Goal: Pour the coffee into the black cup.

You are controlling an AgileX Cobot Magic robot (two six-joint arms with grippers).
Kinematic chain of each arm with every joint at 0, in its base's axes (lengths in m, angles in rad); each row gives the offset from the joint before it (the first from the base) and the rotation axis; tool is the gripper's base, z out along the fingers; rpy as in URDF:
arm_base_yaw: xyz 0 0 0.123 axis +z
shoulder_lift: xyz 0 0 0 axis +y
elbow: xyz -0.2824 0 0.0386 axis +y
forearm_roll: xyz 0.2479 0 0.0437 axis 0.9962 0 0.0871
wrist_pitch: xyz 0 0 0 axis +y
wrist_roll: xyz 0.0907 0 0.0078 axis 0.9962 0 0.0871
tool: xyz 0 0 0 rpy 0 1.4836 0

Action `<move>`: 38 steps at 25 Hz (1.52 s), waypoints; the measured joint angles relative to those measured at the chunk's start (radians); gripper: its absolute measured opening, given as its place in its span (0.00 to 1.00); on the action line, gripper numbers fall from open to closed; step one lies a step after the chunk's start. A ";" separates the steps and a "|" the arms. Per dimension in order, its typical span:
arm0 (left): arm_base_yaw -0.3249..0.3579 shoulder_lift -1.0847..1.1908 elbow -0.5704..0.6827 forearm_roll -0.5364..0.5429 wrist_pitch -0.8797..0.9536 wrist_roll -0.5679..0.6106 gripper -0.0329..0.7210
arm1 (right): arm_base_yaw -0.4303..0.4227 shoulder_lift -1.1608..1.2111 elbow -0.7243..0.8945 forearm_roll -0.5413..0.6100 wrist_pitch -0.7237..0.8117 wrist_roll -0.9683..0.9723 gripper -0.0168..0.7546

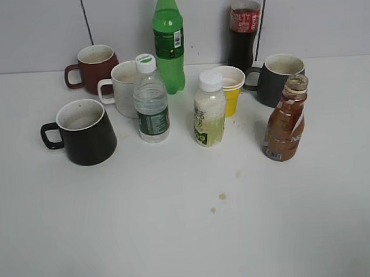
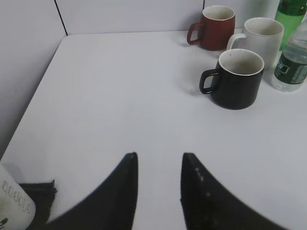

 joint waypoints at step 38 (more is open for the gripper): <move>0.000 0.000 0.000 0.000 0.000 0.000 0.36 | 0.000 0.000 0.000 0.000 0.000 0.000 0.78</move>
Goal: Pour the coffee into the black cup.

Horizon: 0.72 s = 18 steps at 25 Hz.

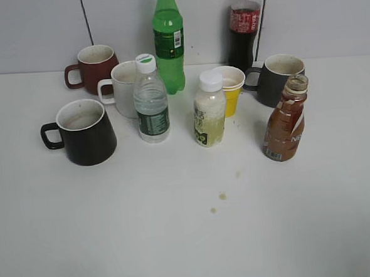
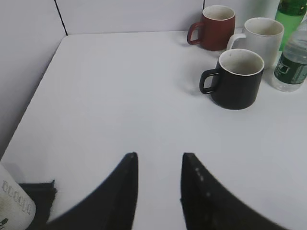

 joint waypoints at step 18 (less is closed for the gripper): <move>-0.120 0.136 -0.012 0.086 -0.203 0.000 0.36 | 0.000 0.229 -0.024 0.046 -0.324 -0.066 0.78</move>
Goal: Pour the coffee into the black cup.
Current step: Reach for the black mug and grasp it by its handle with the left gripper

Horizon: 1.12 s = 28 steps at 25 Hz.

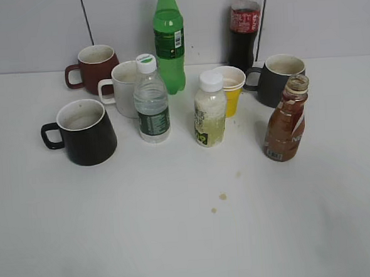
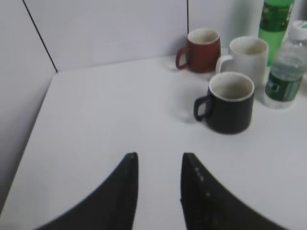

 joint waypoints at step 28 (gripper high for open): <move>0.000 1.336 0.075 -0.185 -1.310 0.000 0.36 | 0.179 1.018 0.060 -0.051 -1.223 0.016 0.78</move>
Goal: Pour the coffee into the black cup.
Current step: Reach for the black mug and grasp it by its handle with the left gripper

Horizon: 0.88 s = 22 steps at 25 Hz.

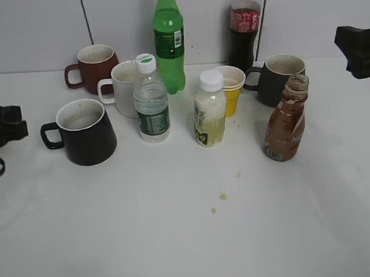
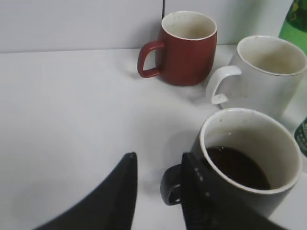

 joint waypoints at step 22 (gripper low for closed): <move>0.000 0.514 0.111 0.016 -0.745 0.000 0.40 | 0.000 0.573 0.300 -0.210 -0.695 0.067 0.78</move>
